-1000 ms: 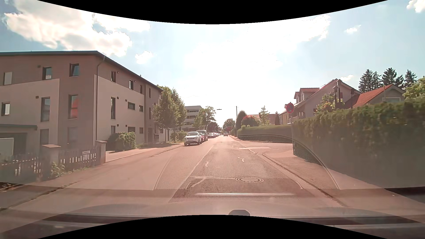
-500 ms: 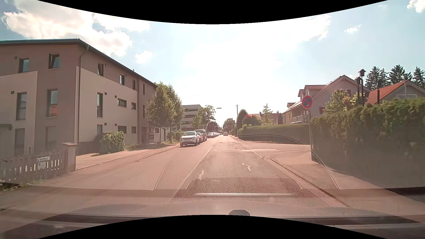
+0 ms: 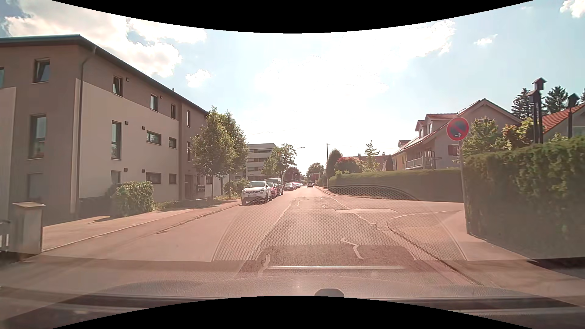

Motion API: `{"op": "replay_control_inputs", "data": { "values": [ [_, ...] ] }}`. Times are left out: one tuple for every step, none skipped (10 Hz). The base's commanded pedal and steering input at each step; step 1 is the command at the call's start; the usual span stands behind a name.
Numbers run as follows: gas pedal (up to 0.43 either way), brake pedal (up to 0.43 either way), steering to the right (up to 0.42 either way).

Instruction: Follow the waypoints while adhering to traffic rules and regulations

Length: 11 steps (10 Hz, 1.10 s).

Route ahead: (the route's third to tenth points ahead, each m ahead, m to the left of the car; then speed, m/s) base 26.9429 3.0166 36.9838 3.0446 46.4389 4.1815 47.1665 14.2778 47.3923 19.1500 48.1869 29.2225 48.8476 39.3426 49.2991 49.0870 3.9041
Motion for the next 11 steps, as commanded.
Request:
{"op": "replay_control_inputs", "data": {
  "values": [
    [0.000, 0.000, 0.000],
    [0.000, 0.000, 0.000],
    [0.000, 0.000, 0.000],
    [0.000, 0.000, 0.000],
    [0.000, 0.000, 0.000],
    [0.000, 0.000, 0.000],
    [0.000, 0.006, 0.000],
    [0.000, 0.012, 0.000],
    [0.000, 0.030, 0.000],
    [0.000, 0.049, 0.000],
    [0.000, 0.061, 0.000]
  ]
}}
